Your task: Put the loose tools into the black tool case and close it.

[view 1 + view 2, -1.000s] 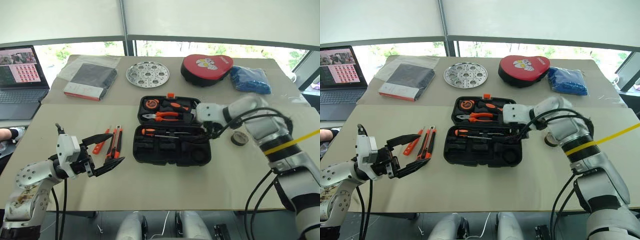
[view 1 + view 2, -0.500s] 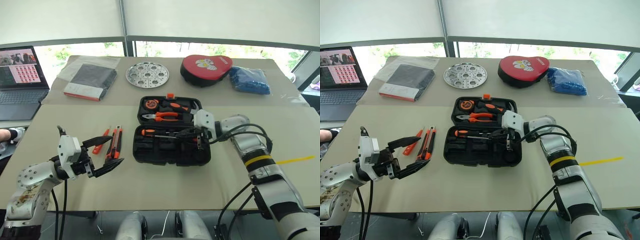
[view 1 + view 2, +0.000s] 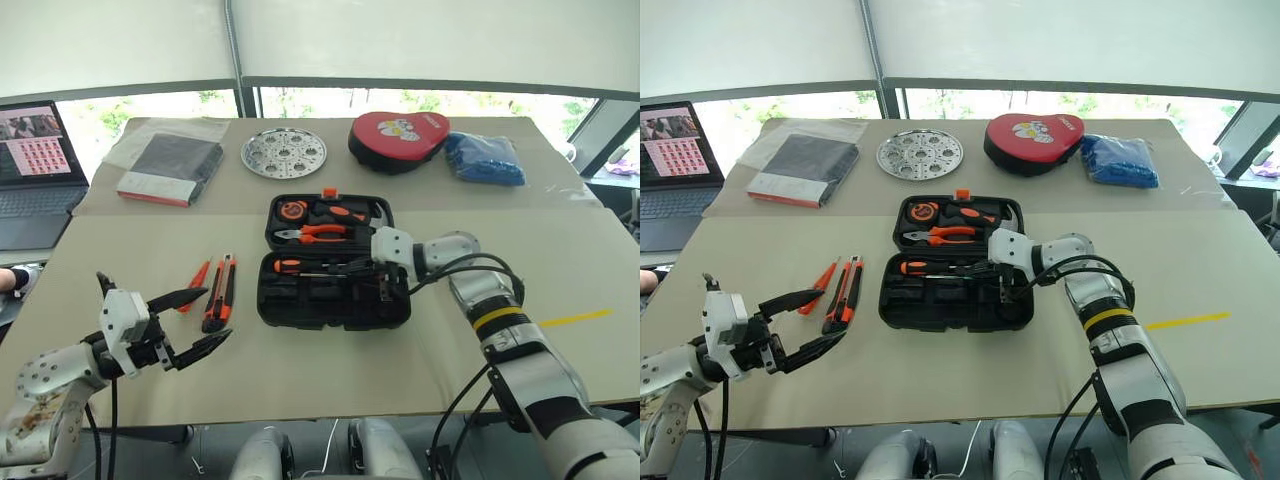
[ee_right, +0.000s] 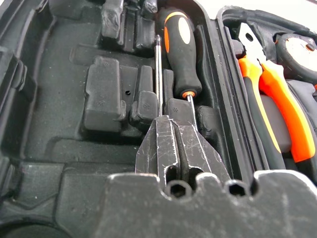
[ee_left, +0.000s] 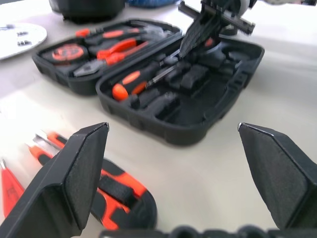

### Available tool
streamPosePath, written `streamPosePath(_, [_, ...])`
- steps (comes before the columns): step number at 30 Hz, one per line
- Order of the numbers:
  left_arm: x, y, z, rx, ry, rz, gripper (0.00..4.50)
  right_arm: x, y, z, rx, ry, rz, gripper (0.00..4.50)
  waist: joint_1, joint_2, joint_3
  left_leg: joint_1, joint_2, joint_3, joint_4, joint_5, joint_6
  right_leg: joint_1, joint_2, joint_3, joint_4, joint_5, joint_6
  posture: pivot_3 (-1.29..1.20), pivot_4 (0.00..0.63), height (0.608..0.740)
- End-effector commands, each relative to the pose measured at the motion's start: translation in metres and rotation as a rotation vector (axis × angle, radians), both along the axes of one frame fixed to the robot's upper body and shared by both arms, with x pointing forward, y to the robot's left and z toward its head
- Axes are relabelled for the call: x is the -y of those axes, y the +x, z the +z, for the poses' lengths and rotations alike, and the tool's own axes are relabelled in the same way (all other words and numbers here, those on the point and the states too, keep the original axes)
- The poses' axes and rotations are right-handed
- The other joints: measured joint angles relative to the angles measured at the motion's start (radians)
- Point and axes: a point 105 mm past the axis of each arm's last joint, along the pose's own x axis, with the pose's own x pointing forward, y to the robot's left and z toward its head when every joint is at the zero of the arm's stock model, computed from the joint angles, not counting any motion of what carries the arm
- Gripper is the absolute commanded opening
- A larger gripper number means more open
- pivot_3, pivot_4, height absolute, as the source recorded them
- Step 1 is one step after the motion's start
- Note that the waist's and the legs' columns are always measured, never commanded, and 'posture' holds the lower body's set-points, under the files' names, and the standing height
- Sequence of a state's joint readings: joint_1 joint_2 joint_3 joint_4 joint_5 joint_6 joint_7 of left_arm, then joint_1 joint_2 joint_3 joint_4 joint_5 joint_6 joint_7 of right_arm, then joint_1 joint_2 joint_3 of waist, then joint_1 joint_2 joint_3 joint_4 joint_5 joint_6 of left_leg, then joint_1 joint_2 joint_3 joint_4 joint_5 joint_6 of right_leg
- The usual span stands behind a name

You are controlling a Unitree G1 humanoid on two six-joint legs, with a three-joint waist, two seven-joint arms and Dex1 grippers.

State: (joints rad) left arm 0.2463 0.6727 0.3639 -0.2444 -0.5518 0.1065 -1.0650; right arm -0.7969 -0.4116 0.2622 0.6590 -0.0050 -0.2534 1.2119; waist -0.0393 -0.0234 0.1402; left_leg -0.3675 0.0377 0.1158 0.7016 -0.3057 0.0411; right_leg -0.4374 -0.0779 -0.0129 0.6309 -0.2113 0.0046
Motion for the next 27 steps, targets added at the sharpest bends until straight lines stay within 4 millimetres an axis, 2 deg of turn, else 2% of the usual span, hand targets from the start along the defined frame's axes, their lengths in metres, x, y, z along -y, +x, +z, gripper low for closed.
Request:
streamPosePath(1, [-0.025, -0.008, 0.007, 0.042, -0.002, 0.138, 4.50, 0.008, -0.004, 0.036, -0.028, 0.230, -0.036, 0.02, 0.001, 0.000, 0.000, -0.001, 0.000, 0.000, -0.002, 0.000, 0.000, -0.001, 0.000, 0.000, 0.000, 0.000, -0.001, 0.00, 0.150, 0.740])
streamPosePath(2, [-0.036, -0.012, 0.003, 0.023, -0.008, 0.197, 4.50, 0.016, -0.009, 0.040, -0.071, 0.263, -0.041, 0.59, 0.002, 0.000, 0.000, -0.001, 0.000, 0.000, -0.004, 0.001, -0.001, -0.002, 0.000, -0.001, 0.000, -0.001, -0.001, 0.00, 0.150, 0.740])
streamPosePath(4, [-0.062, -0.020, -0.002, -0.010, -0.025, 0.344, 4.50, 0.033, -0.022, 0.041, -0.080, 0.257, -0.045, 1.07, 0.006, 0.000, 0.000, -0.001, 0.001, 0.000, -0.006, 0.002, -0.003, -0.003, 0.000, -0.001, -0.001, -0.002, -0.002, 0.00, 0.150, 0.740])
streamPosePath(10, [-0.130, -0.052, -0.015, -0.131, 0.026, 0.728, 4.50, 0.078, -0.050, 0.048, -0.048, 0.391, -0.179, 3.11, 0.024, 0.000, 0.000, -0.002, 0.001, 0.000, -0.007, -0.004, 0.006, -0.002, -0.001, -0.002, -0.005, -0.002, -0.002, 0.00, 0.150, 0.740])
streamPosePath(12, [-0.138, -0.056, -0.017, -0.152, 0.035, 0.785, 4.50, 0.082, -0.059, 0.052, -0.011, 0.442, -0.159, 3.80, 0.025, -0.001, 0.000, -0.001, 0.001, 0.000, -0.007, -0.004, 0.007, -0.002, -0.001, -0.002, -0.005, -0.002, -0.002, 0.00, 0.150, 0.740])
streamPosePath(14, [-0.139, -0.059, -0.019, -0.206, 0.044, 0.791, 4.50, 0.096, -0.072, 0.058, 0.059, 0.565, -0.165, 4.43, 0.026, -0.001, 0.000, -0.001, 0.001, 0.000, -0.007, -0.004, 0.007, -0.001, -0.001, -0.002, -0.004, -0.002, -0.002, 0.00, 0.150, 0.740])
streamPosePath(17, [-0.127, -0.048, -0.021, -0.292, 0.049, 0.732, 4.50, 0.110, -0.089, 0.053, 0.002, 0.642, -0.197, 4.43, 0.036, -0.002, 0.000, 0.000, 0.001, -0.001, -0.006, -0.004, 0.006, 0.000, 0.001, -0.003, -0.003, -0.002, -0.002, 0.00, 0.150, 0.740])
streamPosePath(21, [-0.111, -0.005, 0.001, -0.266, -0.009, 0.716, 4.50, 0.098, -0.099, 0.067, 0.088, 0.639, -0.123, 4.43, 0.047, -0.003, 0.000, 0.000, 0.000, -0.001, -0.006, -0.002, 0.006, 0.000, 0.000, -0.002, -0.002, -0.002, -0.002, 0.00, 0.150, 0.740])
streamPosePath(24, [-0.084, 0.020, 0.004, -0.351, 0.006, 0.621, 4.50, 0.082, -0.104, 0.083, 0.096, 0.591, -0.030, 4.43, 0.044, -0.003, 0.001, 0.001, 0.000, -0.001, -0.006, 0.000, 0.004, 0.000, 0.001, -0.001, -0.001, -0.001, -0.003, 0.00, 0.150, 0.740])
streamPosePath(27, [-0.066, 0.046, 0.005, -0.407, 0.061, 0.604, 4.50, 0.070, -0.105, 0.100, 0.104, 0.579, 0.015, 4.43, 0.039, -0.002, 0.001, 0.002, 0.000, -0.001, -0.006, 0.001, 0.003, 0.000, 0.001, -0.001, -0.001, -0.001, -0.003, 0.00, 0.150, 0.740])
